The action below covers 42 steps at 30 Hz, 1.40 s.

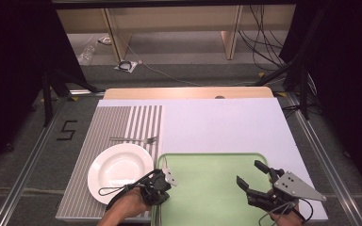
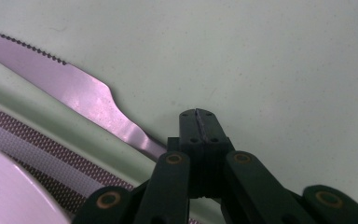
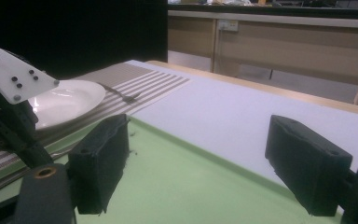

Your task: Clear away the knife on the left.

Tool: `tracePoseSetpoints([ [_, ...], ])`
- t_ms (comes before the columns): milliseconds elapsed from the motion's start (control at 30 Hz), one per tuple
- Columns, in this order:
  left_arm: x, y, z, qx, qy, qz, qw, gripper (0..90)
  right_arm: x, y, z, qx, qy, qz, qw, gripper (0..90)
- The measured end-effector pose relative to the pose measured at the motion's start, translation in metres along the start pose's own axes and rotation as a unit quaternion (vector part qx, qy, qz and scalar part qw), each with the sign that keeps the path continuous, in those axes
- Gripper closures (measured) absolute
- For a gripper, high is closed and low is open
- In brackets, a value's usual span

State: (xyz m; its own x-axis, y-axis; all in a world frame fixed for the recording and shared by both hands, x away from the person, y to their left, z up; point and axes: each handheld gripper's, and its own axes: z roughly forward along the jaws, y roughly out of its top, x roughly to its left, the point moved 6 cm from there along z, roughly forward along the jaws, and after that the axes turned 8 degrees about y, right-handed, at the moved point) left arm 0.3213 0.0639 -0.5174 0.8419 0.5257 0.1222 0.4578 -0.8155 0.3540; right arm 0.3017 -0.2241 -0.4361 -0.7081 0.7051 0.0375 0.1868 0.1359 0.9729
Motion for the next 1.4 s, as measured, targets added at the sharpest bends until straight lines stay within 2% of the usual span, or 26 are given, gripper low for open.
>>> tracePoseSetpoints([
  [133,0.002,-0.001,-0.001,-0.001,-0.003,-0.003,1.0000,89.2,0.000,0.000,-0.001,0.000,-0.001,0.001,1.0000,22.2],
  [267,0.002,-0.001,-0.002,-0.002,0.001,0.003,1.0000,88.7,0.000,0.000,-0.001,-0.001,0.000,-0.001,1.0000,22.3],
  [400,0.006,0.001,-0.008,-0.016,0.000,-0.006,0.9999,78.9,0.000,0.000,-0.001,-0.002,0.000,0.000,1.0000,22.3],
  [500,0.010,0.004,-0.016,-0.036,-0.012,-0.013,0.9992,74.2,0.000,0.000,-0.001,0.000,0.000,0.000,1.0000,22.3],
  [700,0.023,0.006,-0.034,-0.064,-0.001,-0.031,0.9975,51.7,0.000,0.000,-0.001,0.001,0.000,-0.001,1.0000,22.3],
  [867,0.045,0.006,-0.049,-0.090,0.026,-0.062,0.9937,38.5,-0.001,0.000,-0.001,-0.003,0.000,0.000,1.0000,22.3],
  [1067,0.067,0.003,-0.067,-0.115,0.049,-0.089,0.9881,30.7,-0.001,0.000,-0.001,-0.004,0.001,0.000,1.0000,22.3],
  [1233,0.079,0.001,-0.076,-0.132,0.062,-0.108,0.9834,26.0,-0.001,0.000,-0.001,-0.004,0.001,0.000,1.0000,22.3],
  [1400,0.087,-0.003,-0.076,-0.139,0.069,-0.122,0.9803,22.8,-0.001,0.001,-0.001,-0.004,0.002,0.001,1.0000,22.3],
])
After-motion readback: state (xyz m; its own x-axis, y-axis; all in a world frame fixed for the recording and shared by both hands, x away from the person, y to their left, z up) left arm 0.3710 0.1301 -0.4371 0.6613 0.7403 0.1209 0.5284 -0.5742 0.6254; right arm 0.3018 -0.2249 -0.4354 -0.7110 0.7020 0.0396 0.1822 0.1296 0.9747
